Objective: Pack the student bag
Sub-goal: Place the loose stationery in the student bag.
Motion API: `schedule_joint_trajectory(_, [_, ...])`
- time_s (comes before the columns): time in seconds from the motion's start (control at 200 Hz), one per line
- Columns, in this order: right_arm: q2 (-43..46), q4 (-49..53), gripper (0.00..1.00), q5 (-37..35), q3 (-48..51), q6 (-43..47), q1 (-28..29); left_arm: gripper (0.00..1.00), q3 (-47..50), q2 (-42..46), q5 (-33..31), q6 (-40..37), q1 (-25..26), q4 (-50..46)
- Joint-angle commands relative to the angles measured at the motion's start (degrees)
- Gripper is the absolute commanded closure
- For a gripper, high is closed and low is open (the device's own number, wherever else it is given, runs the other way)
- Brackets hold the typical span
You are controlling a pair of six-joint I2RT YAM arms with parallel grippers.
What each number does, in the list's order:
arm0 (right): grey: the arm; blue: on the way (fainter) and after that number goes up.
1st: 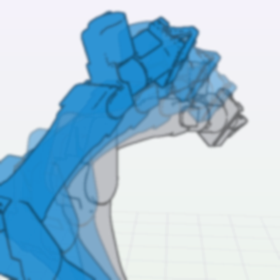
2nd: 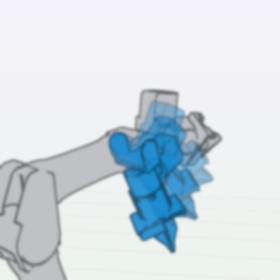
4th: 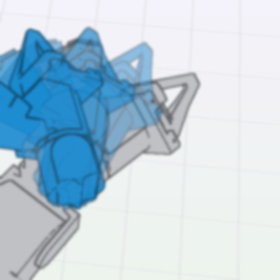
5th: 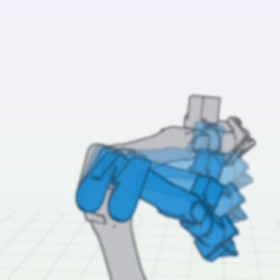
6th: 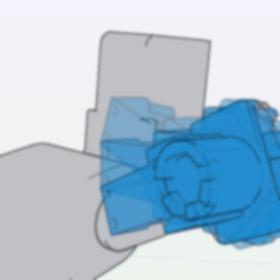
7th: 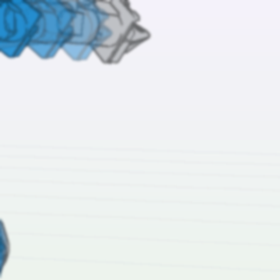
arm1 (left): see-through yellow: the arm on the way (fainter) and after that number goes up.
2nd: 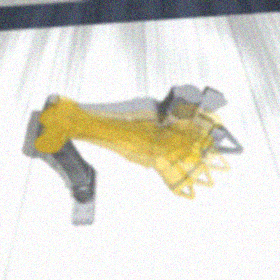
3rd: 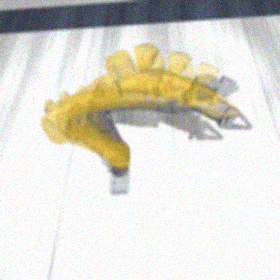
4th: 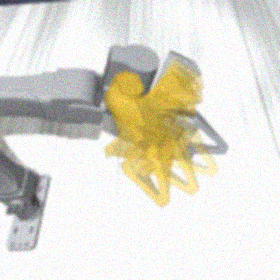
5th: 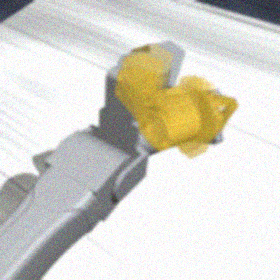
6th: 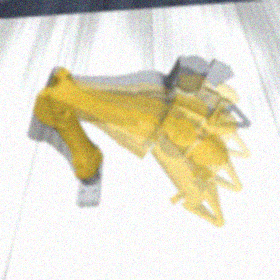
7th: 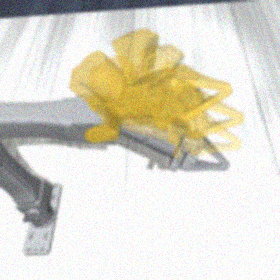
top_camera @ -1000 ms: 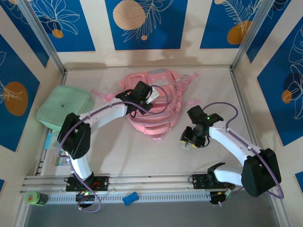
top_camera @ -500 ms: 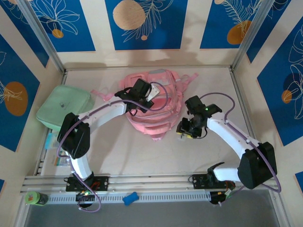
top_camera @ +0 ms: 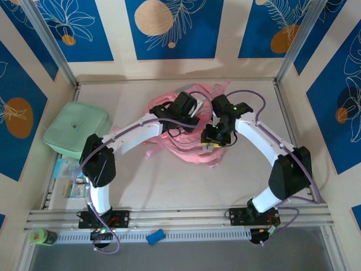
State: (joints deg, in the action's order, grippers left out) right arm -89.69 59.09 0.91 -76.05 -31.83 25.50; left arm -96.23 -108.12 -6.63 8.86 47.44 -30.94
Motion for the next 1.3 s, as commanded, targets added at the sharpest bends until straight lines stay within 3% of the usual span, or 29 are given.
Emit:
schedule_joint_trajectory(0.0, [-2.55, 0.94, 0.58, 2.54, -2.53, 2.52, 0.09, 1.00, -3.99, -0.16, 1.06, 6.56, 0.59, 3.32])
schedule_joint_trajectory(0.255, [-9.70, 0.18, 0.58, 4.53, -8.62, 2.57, 0.42, 1.00, -2.93, 1.59, 2.88, 11.20, 0.33, 4.73])
schedule_joint_trajectory(0.435, [-11.52, 0.08, 0.55, 1.79, -9.43, 1.14, -0.18, 1.00, -1.56, 2.89, 2.26, 15.82, -1.15, 4.47])
schedule_joint_trajectory(0.54, [-9.43, -3.57, 0.44, 4.82, -6.64, -0.72, -2.22, 1.00, -0.50, 3.17, 3.32, 16.35, -1.54, 5.03])
schedule_joint_trajectory(0.74, [-5.72, -5.97, 0.35, 9.05, -4.23, -1.85, -3.35, 1.00, 0.00, 3.01, 3.73, 17.39, -1.69, 5.70])
schedule_joint_trajectory(1.025, [2.15, -11.34, 0.41, 17.49, 8.39, -4.11, -5.61, 1.00, -0.14, 3.03, 4.54, 17.63, -1.95, 5.79])
schedule_joint_trajectory(1.296, [2.41, -18.26, 0.65, 18.06, 10.05, -7.90, -5.54, 1.00, -0.35, 2.90, 6.30, 17.61, -1.98, 6.00])
